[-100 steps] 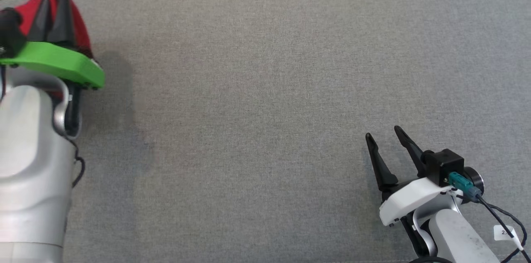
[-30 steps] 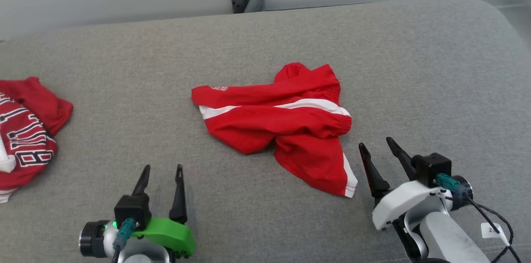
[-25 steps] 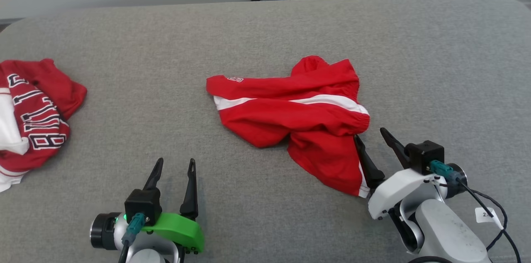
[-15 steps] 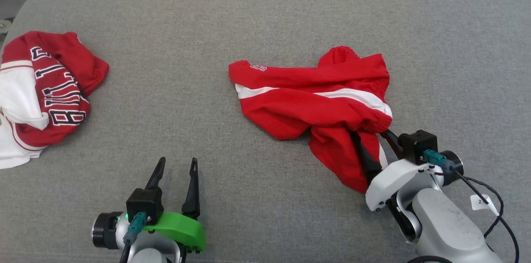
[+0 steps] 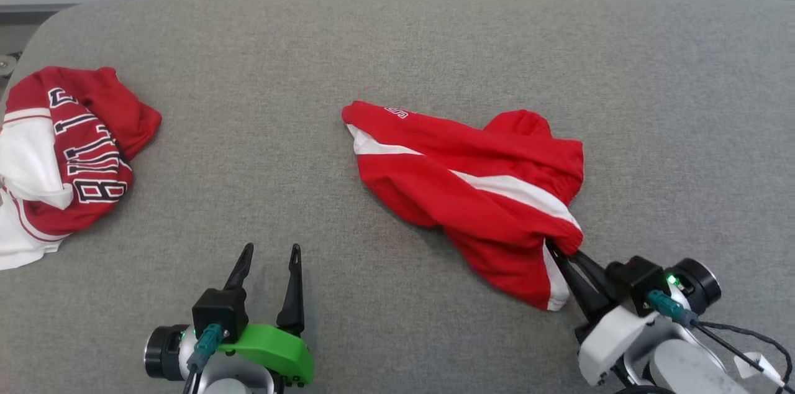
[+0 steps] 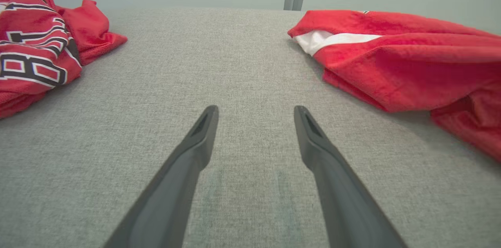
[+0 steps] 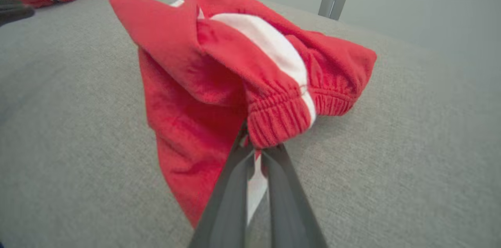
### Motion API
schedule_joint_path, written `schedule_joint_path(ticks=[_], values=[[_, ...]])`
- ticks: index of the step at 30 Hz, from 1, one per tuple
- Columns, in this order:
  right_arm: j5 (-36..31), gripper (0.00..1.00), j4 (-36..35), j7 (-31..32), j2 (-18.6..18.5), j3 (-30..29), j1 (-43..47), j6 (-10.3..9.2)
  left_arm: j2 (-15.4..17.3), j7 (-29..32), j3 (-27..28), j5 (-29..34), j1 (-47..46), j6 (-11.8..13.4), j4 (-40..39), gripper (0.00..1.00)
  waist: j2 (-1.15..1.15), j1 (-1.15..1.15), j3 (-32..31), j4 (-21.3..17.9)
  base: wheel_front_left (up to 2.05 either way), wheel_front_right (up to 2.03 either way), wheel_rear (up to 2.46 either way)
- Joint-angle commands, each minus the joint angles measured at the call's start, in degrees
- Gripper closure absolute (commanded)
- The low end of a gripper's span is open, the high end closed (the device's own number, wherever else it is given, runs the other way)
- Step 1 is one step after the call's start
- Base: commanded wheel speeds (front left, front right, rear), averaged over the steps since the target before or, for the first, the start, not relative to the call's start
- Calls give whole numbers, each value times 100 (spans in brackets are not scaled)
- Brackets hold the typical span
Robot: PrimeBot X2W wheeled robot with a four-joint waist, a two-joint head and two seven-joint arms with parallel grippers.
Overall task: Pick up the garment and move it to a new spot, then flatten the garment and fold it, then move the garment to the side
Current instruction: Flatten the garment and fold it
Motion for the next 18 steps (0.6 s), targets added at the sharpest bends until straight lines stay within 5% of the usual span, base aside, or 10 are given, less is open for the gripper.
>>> schedule_joint_path(ticks=[1, 8, 9, 10, 11, 18], values=[[-35, 100, 92, -19, -102, 20, 181, -4, 11, 3, -29, -17, 40, -6, 27, 0, 0, 0, -161, -149, 0, 0, 0], [-25, 100, 709, -18, -83, 88, 317, -4, 13, 3, -55, 46, 27, -82, 120, 0, 0, 0, -227, -196, 0, 0, 0], [-25, 86, 807, -19, -54, 48, 306, -4, 12, 3, -57, 62, 21, -93, 153, 0, 0, 0, -234, -198, 0, 0, 0], [-6, 54, 891, -19, -13, -20, 289, -4, 13, 3, -49, 60, 12, -96, 178, 0, 0, 0, -237, -204, 0, 0, 0], [-7, 0, 938, -19, 27, -108, 257, -4, 12, 3, -55, 73, 3, -106, 199, 0, 0, 0, -241, -214, 0, 0, 0], [-253, 0, 1179, -19, 217, -1022, 225, -6, 13, 3, -22, 7, -302, -214, 244, 0, 0, 0, -189, -423, 0, 0, 0]])
